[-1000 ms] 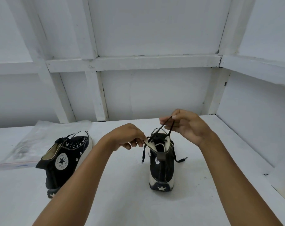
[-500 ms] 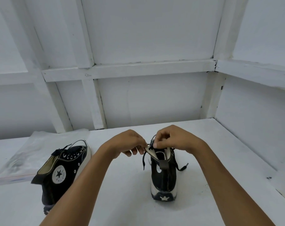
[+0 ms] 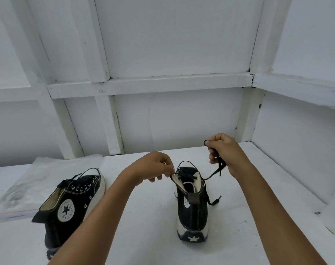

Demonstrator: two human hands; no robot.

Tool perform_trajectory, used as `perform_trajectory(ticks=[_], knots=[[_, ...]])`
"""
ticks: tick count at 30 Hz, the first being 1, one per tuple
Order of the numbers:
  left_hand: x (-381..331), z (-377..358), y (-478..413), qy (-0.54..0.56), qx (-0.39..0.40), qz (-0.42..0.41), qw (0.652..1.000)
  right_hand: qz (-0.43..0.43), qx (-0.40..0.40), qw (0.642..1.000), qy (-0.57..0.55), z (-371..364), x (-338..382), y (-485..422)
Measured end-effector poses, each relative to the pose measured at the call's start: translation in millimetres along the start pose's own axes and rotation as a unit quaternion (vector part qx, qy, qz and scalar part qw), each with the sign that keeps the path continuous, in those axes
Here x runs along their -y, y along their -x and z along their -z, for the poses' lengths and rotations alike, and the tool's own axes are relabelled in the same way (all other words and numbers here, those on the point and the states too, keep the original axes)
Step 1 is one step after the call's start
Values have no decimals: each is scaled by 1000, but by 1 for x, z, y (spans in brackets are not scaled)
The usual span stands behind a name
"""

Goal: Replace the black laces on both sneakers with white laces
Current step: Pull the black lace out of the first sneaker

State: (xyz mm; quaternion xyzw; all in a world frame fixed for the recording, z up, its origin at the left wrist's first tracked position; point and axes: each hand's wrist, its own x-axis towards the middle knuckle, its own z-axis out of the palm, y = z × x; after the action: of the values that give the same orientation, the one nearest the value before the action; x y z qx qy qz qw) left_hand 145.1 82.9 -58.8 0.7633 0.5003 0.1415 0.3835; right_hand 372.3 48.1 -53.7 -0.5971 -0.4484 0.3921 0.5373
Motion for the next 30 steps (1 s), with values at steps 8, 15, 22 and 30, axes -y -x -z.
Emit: perform_trajectory(ticks=[8, 15, 22, 30], knots=[[-15, -5, -10, -18, 12, -111, 994, -6, 31, 931, 365, 8, -6, 0], [-20, -15, -13, -63, 69, -110, 990, -55, 245, 904, 346, 6, 14, 18], [-12, -10, -18, -33, -60, -76, 995, -82, 243, 906, 336, 4, 13, 17], [-1, -5, -16, -236, -107, -100, 960, -86, 244, 907, 332, 0, 11, 14]])
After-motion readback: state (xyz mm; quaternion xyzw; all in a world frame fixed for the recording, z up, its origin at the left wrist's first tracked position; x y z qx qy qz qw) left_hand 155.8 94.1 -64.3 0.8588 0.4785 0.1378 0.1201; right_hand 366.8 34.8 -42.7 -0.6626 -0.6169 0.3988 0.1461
